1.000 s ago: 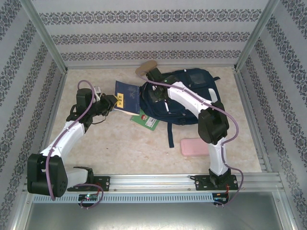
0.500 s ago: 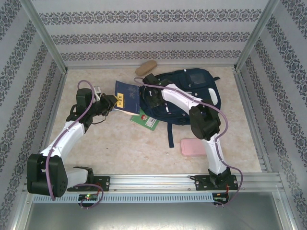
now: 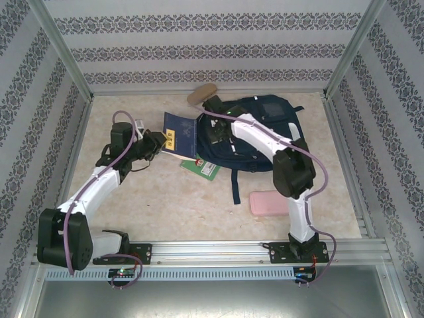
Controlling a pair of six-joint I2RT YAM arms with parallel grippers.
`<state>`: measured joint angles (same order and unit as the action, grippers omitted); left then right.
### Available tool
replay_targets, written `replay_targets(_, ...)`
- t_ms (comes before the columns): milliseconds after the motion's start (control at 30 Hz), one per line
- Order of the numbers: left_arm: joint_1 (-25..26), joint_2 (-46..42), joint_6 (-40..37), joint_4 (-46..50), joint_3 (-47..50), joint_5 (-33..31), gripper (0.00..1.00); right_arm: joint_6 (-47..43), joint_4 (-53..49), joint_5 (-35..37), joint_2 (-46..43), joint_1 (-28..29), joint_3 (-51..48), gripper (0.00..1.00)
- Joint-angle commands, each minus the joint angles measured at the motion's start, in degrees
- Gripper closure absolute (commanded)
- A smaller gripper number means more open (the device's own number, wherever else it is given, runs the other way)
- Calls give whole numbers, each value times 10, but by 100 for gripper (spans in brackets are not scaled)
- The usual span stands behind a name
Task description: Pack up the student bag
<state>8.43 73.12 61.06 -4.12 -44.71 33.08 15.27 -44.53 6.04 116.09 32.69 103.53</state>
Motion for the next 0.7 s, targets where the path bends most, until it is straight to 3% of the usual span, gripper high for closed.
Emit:
replay_targets(0, 37, 28, -8, -62, -34, -36, 100, 18, 16, -28, -78, -30, 15, 100)
replay_targets(400, 166, 217, 8, -176, -147, -133, 100, 107, 25, -213, -175, -139, 29, 100)
replay_targets(667, 189, 310, 74, -302, -169, -126, 100, 127, 6, -234, -195, -200, 37, 100)
